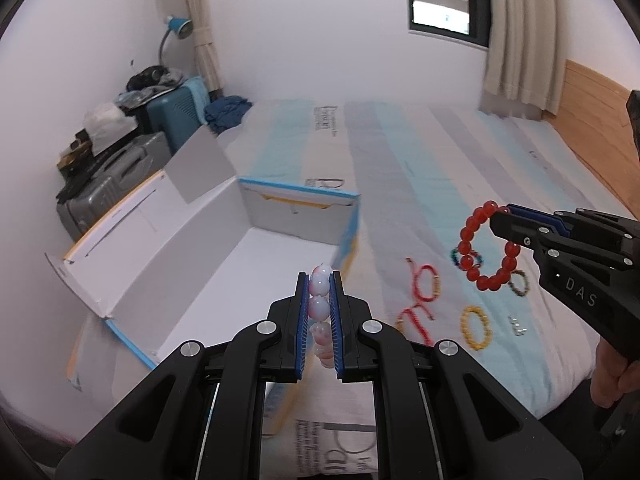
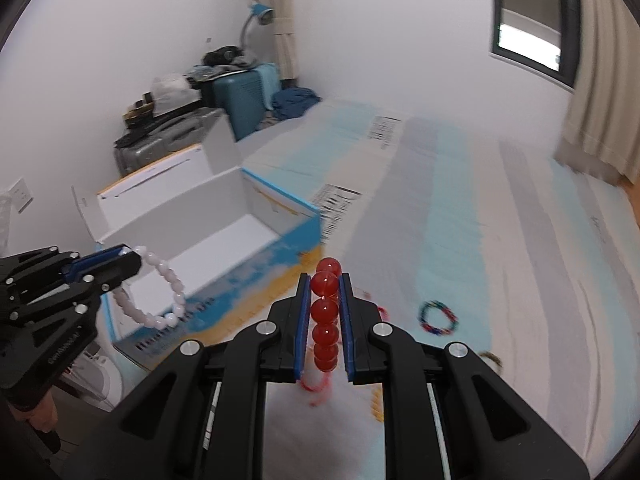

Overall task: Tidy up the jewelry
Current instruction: 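Carry both held bracelets over the open white box with both tools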

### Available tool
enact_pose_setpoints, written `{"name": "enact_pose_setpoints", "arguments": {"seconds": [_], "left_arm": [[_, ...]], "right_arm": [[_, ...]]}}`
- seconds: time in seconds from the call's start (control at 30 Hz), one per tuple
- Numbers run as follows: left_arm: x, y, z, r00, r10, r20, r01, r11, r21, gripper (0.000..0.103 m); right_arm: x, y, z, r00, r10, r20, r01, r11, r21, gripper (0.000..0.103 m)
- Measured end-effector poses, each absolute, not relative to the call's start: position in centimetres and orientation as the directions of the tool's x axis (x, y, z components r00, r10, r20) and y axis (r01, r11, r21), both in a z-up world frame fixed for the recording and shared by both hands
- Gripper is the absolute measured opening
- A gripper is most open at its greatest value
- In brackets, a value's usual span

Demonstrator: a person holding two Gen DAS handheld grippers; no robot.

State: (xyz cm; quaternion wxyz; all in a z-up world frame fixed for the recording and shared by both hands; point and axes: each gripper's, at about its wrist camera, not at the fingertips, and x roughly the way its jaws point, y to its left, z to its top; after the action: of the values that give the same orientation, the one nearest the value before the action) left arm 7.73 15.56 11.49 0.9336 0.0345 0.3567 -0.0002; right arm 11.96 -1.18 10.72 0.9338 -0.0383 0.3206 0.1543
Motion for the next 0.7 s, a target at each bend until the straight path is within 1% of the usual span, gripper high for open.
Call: {"name": "enact_pose_setpoints", "arguments": {"seconds": [0.2, 0.5, 0.57, 0.7], "left_arm": [[9.0, 19.1, 10.9, 0.726, 0.056, -0.685, -0.017, 0.998, 0.064, 0.009], [11.5, 23.6, 8.9, 0.676, 0.077, -0.733, -0.059, 0.997, 0.050, 0.009], [12.2, 24.6, 8.3, 0.661, 0.074, -0.747, -0.062, 0.997, 0.044, 0.009], [13.5, 26.2, 6.9, 0.629, 0.062, -0.775, -0.067, 0.997, 0.026, 0.009]], "right_arm": [[14.3, 3.8, 10.8, 0.721, 0.326, -0.611, -0.398, 0.917, 0.019, 0.013], [18.3, 10.2, 9.7, 0.645, 0.419, -0.639, -0.541, 0.841, 0.006, 0.013], [18.8, 11.7, 9.4, 0.635, 0.426, -0.644, -0.577, 0.817, -0.028, 0.013], [19.9, 14.1, 8.3, 0.585, 0.450, -0.674, -0.645, 0.763, -0.050, 0.013]]}}
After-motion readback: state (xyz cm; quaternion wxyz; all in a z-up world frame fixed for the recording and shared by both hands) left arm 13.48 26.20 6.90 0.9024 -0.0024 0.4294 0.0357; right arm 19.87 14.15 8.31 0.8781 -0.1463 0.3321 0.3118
